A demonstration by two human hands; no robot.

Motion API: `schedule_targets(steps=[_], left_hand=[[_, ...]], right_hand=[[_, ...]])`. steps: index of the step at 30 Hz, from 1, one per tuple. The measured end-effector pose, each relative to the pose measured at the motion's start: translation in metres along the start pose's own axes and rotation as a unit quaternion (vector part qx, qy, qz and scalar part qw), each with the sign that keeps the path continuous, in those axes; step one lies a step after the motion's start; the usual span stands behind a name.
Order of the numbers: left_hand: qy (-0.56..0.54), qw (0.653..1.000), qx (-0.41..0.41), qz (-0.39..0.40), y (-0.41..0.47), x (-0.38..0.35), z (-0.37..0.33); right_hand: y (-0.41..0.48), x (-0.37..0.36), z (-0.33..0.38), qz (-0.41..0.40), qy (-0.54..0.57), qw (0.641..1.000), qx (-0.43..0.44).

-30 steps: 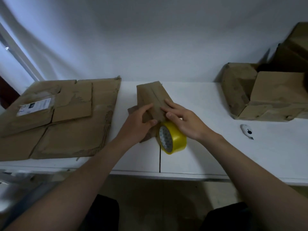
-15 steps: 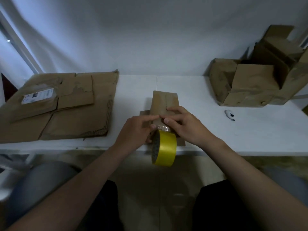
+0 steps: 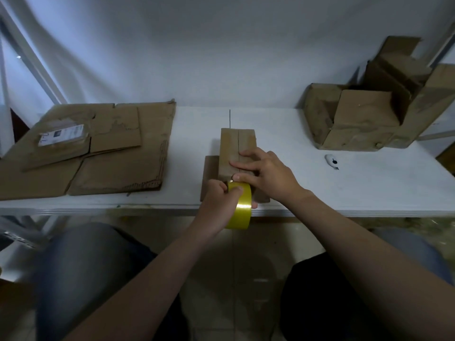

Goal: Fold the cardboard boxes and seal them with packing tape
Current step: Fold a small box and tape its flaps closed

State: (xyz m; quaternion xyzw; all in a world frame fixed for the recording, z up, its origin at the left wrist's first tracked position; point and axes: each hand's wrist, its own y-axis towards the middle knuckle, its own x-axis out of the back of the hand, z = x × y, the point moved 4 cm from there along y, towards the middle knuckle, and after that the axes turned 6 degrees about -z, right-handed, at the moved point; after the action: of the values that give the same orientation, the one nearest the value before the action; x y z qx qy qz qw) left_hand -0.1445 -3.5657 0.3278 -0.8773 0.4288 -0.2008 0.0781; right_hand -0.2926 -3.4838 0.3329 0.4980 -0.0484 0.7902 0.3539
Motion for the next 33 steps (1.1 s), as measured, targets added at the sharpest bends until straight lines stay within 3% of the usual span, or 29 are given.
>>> schedule_targets(steps=[6,12,21,33], left_hand=[[-0.087,0.983,0.139,0.077,-0.002,-0.012,0.034],[-0.073,0.991,0.105,0.025,0.008,-0.016,0.054],[-0.155,0.979,0.119,0.061,0.019,-0.022,0.056],[-0.116,0.977,0.156,0.085,0.029,-0.025,0.060]], right_hand=[[-0.001,-0.005,-0.002,-0.041,-0.004,0.999,0.026],[-0.005,-0.015,-0.006,-0.095,-0.063,0.991,0.075],[0.002,-0.017,-0.014,-0.104,-0.071,0.986,0.114],[0.009,-0.022,-0.017,-0.109,-0.099,0.980,0.133]])
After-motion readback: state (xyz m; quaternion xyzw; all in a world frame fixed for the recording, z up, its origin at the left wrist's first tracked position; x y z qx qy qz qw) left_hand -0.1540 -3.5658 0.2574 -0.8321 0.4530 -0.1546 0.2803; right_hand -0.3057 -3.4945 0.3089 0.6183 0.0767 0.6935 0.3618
